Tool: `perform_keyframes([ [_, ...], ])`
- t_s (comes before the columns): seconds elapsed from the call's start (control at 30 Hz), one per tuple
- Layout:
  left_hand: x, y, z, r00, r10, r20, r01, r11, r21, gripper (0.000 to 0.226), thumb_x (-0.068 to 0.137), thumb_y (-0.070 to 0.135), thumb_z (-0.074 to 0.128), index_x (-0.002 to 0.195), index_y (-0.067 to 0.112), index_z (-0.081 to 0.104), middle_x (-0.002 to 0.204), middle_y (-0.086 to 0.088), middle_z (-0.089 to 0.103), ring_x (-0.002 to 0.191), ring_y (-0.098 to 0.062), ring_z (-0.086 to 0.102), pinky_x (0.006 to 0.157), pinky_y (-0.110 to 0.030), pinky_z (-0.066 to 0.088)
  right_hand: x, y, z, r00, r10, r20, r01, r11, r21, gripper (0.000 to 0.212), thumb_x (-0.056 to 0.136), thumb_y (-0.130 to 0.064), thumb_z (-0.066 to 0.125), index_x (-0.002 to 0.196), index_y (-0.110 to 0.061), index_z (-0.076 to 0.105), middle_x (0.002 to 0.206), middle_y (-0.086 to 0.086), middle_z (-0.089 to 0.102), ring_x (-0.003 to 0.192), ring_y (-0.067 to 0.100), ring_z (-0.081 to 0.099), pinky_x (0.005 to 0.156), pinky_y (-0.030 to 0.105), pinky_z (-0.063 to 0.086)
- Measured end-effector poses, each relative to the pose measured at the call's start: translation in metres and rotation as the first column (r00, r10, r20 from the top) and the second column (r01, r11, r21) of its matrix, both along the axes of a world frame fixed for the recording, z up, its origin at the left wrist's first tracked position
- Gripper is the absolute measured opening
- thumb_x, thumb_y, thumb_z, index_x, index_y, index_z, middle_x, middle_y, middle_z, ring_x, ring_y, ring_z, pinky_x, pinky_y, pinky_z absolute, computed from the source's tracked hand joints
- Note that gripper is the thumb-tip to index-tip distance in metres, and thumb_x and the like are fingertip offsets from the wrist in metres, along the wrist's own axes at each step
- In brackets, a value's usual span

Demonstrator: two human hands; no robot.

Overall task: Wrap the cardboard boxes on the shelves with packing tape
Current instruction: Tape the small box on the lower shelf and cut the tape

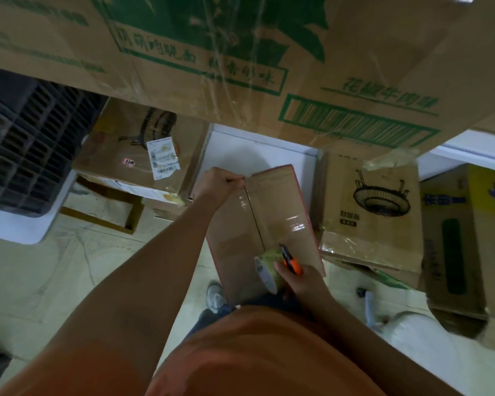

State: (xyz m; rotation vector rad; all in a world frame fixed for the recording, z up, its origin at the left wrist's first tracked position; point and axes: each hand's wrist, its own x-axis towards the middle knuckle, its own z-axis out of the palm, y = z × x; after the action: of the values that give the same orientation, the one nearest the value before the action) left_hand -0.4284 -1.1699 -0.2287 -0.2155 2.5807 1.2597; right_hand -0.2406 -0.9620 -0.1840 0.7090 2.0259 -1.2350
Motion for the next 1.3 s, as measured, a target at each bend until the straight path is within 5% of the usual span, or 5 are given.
perform_keyframes([
  [0.2, 0.012, 0.007, 0.004, 0.982, -0.135, -0.129, 0.08, 0.928, -0.365, 0.03, 0.097, 0.043, 0.057, 0.121, 0.031, 0.071, 0.118, -0.002, 0.072, 0.11, -0.025, 0.065, 0.095, -0.033, 0.045, 0.001, -0.011, -0.01, 0.999, 0.002, -0.049, 0.002, 0.998, 0.065, 0.047, 0.088, -0.053, 0.065, 0.087, -0.007, 0.069, 0.072, 0.007, 0.073, 0.055, 0.016, 0.071, 0.05, 0.02, 0.05],
  [0.37, 0.023, 0.012, -0.002, 0.919, -0.374, -0.124, 0.201, 0.715, -0.669, 0.058, 0.102, 0.052, 0.039, 0.148, 0.017, 0.042, 0.153, -0.004, 0.045, 0.148, -0.026, 0.029, 0.117, -0.045, 0.023, -0.001, -0.021, -0.009, 0.997, -0.002, -0.076, 0.009, 0.997, 0.081, 0.048, 0.088, -0.057, 0.062, 0.083, -0.01, 0.067, 0.075, 0.007, 0.073, 0.058, 0.018, 0.072, 0.065, 0.034, 0.061],
  [0.83, -0.001, 0.013, -0.011, 0.928, -0.363, -0.079, 0.202, 0.672, -0.712, 0.076, 0.102, 0.056, 0.026, 0.158, 0.01, 0.004, 0.166, -0.009, 0.007, 0.154, -0.028, 0.003, 0.123, -0.05, 0.013, -0.035, -0.054, 0.017, 0.999, -0.044, -0.023, 0.043, 0.999, -0.017, 0.042, 0.093, -0.053, 0.06, 0.104, -0.012, 0.064, 0.09, 0.007, 0.072, 0.056, 0.015, 0.069, 0.039, 0.017, 0.041],
  [1.03, 0.014, 0.006, -0.037, 0.774, -0.554, -0.306, 0.193, 0.667, -0.72, 0.059, 0.105, 0.038, 0.04, 0.153, 0.004, 0.032, 0.16, -0.011, 0.031, 0.149, -0.03, 0.026, 0.12, -0.051, 0.025, -0.036, -0.042, 0.014, 0.988, -0.155, -0.02, 0.156, 0.987, 0.034, 0.045, 0.093, -0.052, 0.059, 0.102, -0.009, 0.066, 0.083, 0.01, 0.073, 0.056, 0.018, 0.07, 0.037, 0.015, 0.038],
  [1.3, 0.061, -0.011, -0.053, 0.722, -0.61, -0.326, 0.299, 0.7, -0.649, 0.058, 0.108, 0.035, 0.029, 0.158, 0.008, 0.016, 0.166, -0.008, 0.007, 0.154, -0.024, 0.004, 0.123, -0.048, 0.015, -0.041, -0.052, 0.008, 0.997, -0.044, -0.059, 0.05, 0.994, 0.097, 0.05, 0.094, -0.055, 0.056, 0.09, -0.006, 0.066, 0.071, 0.01, 0.072, 0.042, 0.005, 0.058, 0.041, 0.016, 0.045],
])
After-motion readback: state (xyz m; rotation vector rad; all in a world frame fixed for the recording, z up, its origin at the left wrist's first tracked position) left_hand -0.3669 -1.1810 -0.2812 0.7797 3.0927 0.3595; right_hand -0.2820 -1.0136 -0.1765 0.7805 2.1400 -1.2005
